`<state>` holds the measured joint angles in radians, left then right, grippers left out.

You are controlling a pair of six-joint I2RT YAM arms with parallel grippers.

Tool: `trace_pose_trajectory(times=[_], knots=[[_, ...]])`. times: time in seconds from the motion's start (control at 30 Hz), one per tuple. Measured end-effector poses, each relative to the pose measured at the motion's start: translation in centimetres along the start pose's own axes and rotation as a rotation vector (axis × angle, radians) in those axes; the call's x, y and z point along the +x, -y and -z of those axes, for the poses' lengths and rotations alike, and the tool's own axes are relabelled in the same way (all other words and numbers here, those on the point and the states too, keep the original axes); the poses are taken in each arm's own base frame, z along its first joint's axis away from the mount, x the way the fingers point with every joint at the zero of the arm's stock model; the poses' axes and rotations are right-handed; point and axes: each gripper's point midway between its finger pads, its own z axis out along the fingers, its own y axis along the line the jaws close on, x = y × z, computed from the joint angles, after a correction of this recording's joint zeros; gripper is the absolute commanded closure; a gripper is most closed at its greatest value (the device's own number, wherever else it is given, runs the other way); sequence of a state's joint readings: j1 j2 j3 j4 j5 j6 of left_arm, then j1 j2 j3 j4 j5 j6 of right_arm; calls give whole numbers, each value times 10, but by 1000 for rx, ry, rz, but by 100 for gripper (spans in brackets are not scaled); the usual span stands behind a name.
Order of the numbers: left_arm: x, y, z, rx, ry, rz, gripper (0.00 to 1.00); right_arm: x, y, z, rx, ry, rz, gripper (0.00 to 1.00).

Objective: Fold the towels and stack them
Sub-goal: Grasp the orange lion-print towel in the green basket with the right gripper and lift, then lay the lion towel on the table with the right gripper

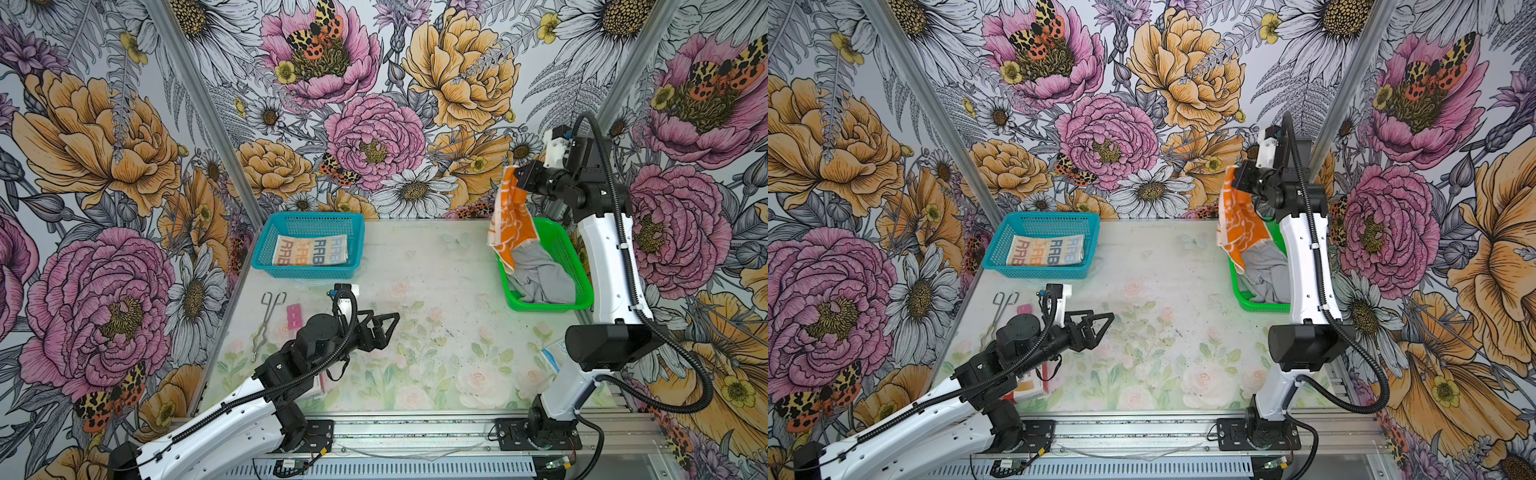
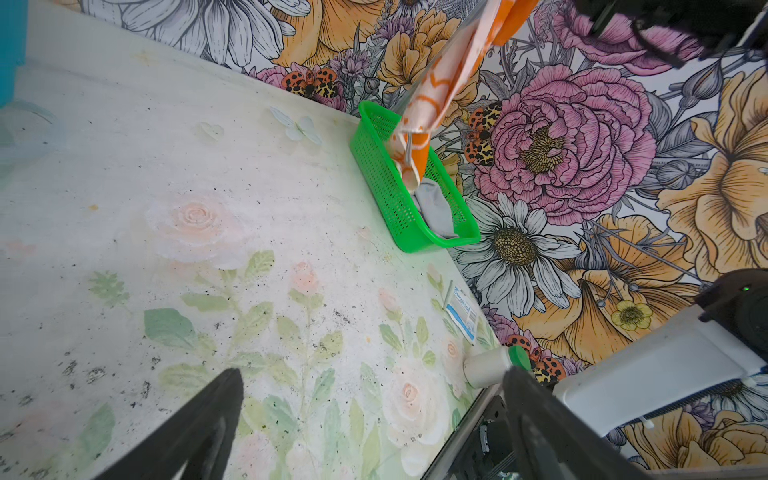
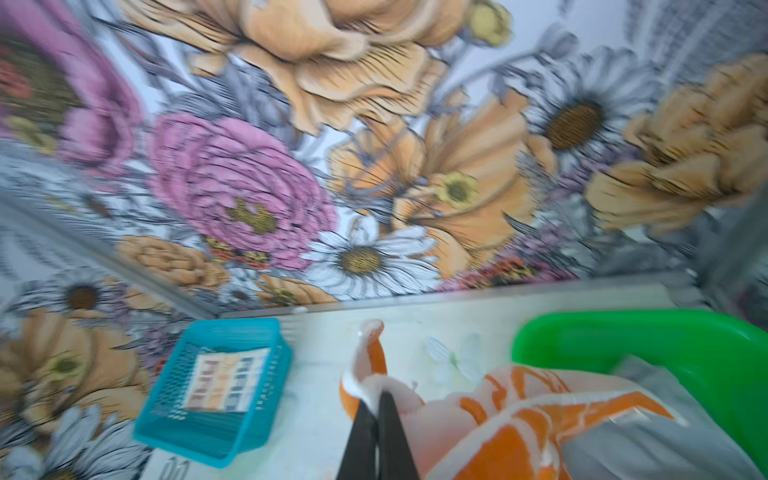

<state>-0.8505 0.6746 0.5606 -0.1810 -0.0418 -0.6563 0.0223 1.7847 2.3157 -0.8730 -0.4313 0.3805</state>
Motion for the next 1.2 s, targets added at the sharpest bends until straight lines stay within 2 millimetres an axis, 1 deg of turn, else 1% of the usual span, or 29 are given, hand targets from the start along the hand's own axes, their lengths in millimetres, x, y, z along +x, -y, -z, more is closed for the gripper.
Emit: trace_pose_trajectory(times=[0.03,0.07,0.1,0.13,0.17,0.2,0.23,0.27,0.3,0.33,0.37,0.4,0.43,0.47,0.53,0.57,0.6,0.67,0.73,0.8,0.9,0.97,1.03,1.1,1.2], knots=[[-1,0,3,0,6,0,2,-1,-33,4,-96,0,30,100],[-4,1,7,1,17,1,1,4,-60,6,-171,-14,55,100],[-6,1,10,3,28,1,1,13,-83,7,-229,-35,76,100],[-8,1,14,5,38,2,1,26,-99,6,-268,-65,90,100],[-10,1,17,7,50,2,1,43,-114,5,-304,-104,95,100],[-11,1,20,6,57,3,1,60,-120,3,-319,-147,90,100],[-11,-1,21,2,62,3,1,79,-120,-1,-321,-186,78,100],[-10,-3,22,-5,61,3,1,99,-113,-6,-304,-219,57,100],[-9,-4,22,-11,60,3,1,120,-101,-10,-276,-249,31,100],[-7,-7,22,-21,55,3,1,147,-83,-17,-236,-278,-11,100],[-4,-10,21,-35,46,5,1,183,-61,-23,-189,-315,-67,100],[-2,-13,20,-47,36,7,1,213,-43,-27,-148,-350,-111,100],[1,-17,19,-64,24,11,1,253,-24,-31,-105,-395,-166,100],[6,-21,17,-85,7,15,1,298,-2,-33,-49,-450,-228,100],[15,-32,14,-134,-35,18,1,374,24,-26,36,-567,-303,100],[21,-38,13,-167,-69,15,1,414,31,-16,75,-635,-332,100],[26,-42,11,-192,-94,13,1,438,33,-6,92,-677,-346,100],[34,-52,6,-250,-155,11,3,472,31,15,103,-728,-363,100],[44,-63,-1,-300,-216,16,8,481,28,28,90,-720,-371,100],[61,-77,-9,-356,-293,18,13,482,25,36,77,-692,-381,100],[87,-98,-14,-440,-402,17,14,487,19,49,69,-686,-389,100],[96,-105,-15,-469,-439,16,15,492,12,60,67,-698,-383,100],[100,-109,-18,-489,-459,16,16,496,6,72,65,-713,-382,100],[101,-113,-22,-508,-471,18,17,499,3,85,78,-734,-383,100],[93,-116,-33,-528,-464,23,19,506,7,107,133,-769,-380,100]])
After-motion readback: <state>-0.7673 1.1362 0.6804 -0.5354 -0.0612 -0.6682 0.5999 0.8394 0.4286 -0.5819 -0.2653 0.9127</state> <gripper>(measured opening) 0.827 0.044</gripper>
